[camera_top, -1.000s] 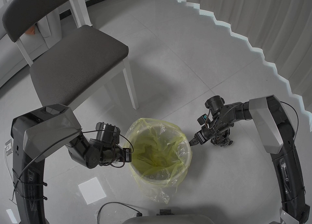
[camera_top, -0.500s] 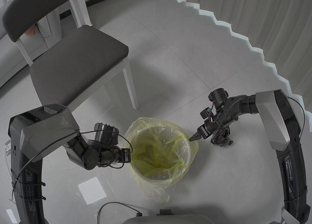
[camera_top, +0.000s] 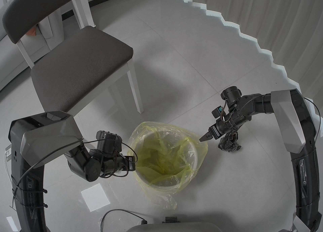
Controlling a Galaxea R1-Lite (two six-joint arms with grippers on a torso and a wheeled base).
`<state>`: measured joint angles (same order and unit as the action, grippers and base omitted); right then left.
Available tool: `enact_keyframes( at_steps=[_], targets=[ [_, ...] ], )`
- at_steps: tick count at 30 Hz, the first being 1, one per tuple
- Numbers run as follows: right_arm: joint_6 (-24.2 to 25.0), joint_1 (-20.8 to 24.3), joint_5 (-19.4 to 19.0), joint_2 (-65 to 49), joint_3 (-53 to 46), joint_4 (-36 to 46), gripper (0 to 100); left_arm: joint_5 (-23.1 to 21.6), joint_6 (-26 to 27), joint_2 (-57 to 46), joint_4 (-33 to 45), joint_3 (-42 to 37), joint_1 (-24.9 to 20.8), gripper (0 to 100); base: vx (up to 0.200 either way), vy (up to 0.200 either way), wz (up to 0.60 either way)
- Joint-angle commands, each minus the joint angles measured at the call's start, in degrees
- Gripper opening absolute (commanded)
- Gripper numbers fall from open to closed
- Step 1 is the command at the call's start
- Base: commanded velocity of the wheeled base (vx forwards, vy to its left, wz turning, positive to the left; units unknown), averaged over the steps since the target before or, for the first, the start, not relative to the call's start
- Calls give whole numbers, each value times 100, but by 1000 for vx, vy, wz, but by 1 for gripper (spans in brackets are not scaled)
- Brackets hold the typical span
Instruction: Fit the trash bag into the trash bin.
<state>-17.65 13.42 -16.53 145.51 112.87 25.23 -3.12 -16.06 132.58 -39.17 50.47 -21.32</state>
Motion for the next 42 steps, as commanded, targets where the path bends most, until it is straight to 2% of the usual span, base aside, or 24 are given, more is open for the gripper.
enact_keyframes(
  at_steps=[1,14,19,31,42],
  targets=[
    [-1,3,1,-75,-46,-1,100,31,-12,-145,-21,-107,23,100,0,0,0],
    [-1,11,-8,-242,-108,69,100,136,23,-207,23,-292,137,100,0,0,0],
    [-1,46,1,-277,-152,69,100,338,182,-242,6,-626,137,100,0,0,0],
    [-1,99,-8,-365,-195,78,100,347,419,-769,-12,-1057,304,100,0,0,0],
    [-1,187,1,-532,-362,87,100,347,340,-1050,-21,-1215,427,100,0,0,0]
  ],
)
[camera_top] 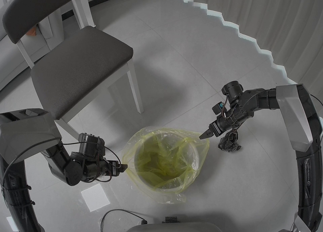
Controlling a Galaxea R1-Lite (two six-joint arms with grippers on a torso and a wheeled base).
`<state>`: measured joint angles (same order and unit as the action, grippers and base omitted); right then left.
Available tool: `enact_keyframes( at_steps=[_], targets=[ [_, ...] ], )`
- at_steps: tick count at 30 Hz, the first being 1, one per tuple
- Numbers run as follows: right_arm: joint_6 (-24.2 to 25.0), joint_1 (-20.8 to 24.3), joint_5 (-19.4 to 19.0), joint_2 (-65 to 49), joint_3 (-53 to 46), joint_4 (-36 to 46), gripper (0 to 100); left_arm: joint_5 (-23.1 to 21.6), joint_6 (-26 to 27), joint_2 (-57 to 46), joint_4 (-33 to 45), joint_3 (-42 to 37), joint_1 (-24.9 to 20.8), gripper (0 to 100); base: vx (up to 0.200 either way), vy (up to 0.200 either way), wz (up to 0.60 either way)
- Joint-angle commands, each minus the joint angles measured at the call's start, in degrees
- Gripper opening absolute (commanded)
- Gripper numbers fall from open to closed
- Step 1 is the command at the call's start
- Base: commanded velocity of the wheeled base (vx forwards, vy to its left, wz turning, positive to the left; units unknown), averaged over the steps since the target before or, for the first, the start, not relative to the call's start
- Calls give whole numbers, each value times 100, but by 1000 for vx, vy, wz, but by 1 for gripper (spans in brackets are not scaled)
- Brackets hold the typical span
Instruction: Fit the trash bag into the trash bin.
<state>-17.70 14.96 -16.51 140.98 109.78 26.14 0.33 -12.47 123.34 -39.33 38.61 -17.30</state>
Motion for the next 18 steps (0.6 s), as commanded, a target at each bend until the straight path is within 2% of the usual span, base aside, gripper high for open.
enact_keyframes(
  at_steps=[1,8,11,18],
  targets=[
    [3,34,-2,-97,-106,-3,100,2,-45,-153,-5,-29,34,100,0,0,0],
    [-5,34,-2,-212,-246,-3,100,-33,-229,-329,-101,-134,16,100,0,0,0],
    [-5,34,-2,-229,-255,-12,100,-68,-89,-153,-172,-486,34,100,0,0,0],
    [-32,16,-2,-344,-273,-3,100,-59,61,41,-181,-301,51,100,0,0,0]
  ],
)
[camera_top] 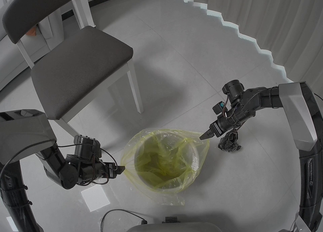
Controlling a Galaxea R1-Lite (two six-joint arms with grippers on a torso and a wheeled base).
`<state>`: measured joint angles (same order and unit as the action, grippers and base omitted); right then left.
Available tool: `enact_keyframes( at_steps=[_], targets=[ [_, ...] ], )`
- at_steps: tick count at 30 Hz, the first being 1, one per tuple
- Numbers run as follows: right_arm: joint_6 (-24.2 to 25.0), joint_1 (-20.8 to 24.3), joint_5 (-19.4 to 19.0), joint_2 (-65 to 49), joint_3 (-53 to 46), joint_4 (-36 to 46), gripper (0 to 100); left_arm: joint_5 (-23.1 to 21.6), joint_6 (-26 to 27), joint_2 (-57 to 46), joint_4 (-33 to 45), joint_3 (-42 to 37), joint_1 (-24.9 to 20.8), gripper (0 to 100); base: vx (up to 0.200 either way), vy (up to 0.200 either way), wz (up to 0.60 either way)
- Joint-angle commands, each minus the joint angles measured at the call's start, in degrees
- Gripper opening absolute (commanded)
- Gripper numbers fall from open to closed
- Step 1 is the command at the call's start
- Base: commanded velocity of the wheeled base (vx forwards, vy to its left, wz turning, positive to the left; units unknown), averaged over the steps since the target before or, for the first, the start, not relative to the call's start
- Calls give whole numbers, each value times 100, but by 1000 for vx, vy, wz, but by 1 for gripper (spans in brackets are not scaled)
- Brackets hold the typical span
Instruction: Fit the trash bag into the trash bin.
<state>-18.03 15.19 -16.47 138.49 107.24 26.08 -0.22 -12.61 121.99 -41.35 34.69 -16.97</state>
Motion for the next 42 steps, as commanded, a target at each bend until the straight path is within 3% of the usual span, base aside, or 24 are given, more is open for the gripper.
enact_keyframes(
  at_steps=[1,13,20,27,33,42],
  targets=[
    [1,-7,-5,-102,-28,3,100,-4,92,202,22,108,18,100,0,0,0],
    [-8,37,-5,-94,-45,-15,100,4,285,1125,22,864,-35,100,0,0,0],
    [-16,37,-5,-67,-28,-24,100,13,250,1116,31,969,-8,100,0,0,0],
    [1,19,-5,-164,-45,-6,100,48,56,589,4,600,-26,100,0,0,0],
    [45,-7,-5,-243,-54,3,100,40,-480,9,13,345,53,100,0,0,0],
    [54,-16,-5,-243,-107,-6,100,-31,-858,62,-31,521,45,100,0,0,0]
  ],
)
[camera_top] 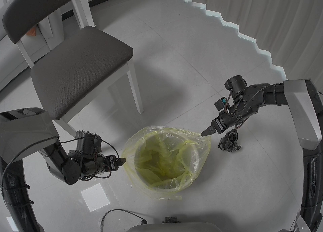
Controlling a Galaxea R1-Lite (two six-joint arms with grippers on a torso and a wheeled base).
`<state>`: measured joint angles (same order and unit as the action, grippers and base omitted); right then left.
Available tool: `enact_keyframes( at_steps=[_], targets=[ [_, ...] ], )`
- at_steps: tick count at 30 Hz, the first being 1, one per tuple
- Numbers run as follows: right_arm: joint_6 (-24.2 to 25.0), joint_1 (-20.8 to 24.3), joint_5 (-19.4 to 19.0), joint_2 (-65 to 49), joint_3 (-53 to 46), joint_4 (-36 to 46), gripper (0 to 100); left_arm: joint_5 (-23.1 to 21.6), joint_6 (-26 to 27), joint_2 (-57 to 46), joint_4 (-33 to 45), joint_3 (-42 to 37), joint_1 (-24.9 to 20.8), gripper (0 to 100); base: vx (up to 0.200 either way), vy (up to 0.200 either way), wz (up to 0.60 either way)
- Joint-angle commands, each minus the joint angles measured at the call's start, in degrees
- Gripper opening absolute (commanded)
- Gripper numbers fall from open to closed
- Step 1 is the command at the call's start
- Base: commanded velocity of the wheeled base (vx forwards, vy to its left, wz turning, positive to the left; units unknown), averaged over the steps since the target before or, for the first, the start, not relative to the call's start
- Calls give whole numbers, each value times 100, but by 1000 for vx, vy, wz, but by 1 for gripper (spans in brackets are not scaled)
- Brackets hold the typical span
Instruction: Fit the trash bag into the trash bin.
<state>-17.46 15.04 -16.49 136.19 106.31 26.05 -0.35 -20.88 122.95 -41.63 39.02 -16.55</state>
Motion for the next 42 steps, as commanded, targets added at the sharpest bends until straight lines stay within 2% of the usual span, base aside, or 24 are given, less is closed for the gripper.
enact_keyframes(
  at_steps=[1,5,12,16,19,21,26,32,42],
  targets=[
    [-3,-1,-3,-14,-14,-4,100,-26,-12,-17,76,79,-6,100,0,0,0],
    [-3,7,-3,-5,-14,-4,100,-114,295,299,-56,70,-85,100,0,0,0],
    [5,7,-3,4,-14,-12,100,-132,-188,598,-100,598,-322,100,0,0,0],
    [5,7,-3,4,-14,-12,100,-123,-197,642,-91,589,-366,100,0,0,0],
    [5,7,-3,13,-5,-12,100,-70,-65,633,-38,404,-234,100,0,0,0],
    [5,-1,-12,13,12,-21,100,-53,436,607,-73,229,-23,100,0,0,0],
    [5,-1,-3,21,21,-21,100,-53,620,686,-73,220,170,100,0,0,0],
    [-12,-1,-3,21,12,-12,100,-79,524,712,-170,343,188,100,0,0,0],
    [-21,-28,-3,21,21,-4,100,-79,49,431,-346,466,135,100,0,0,0]
  ],
)
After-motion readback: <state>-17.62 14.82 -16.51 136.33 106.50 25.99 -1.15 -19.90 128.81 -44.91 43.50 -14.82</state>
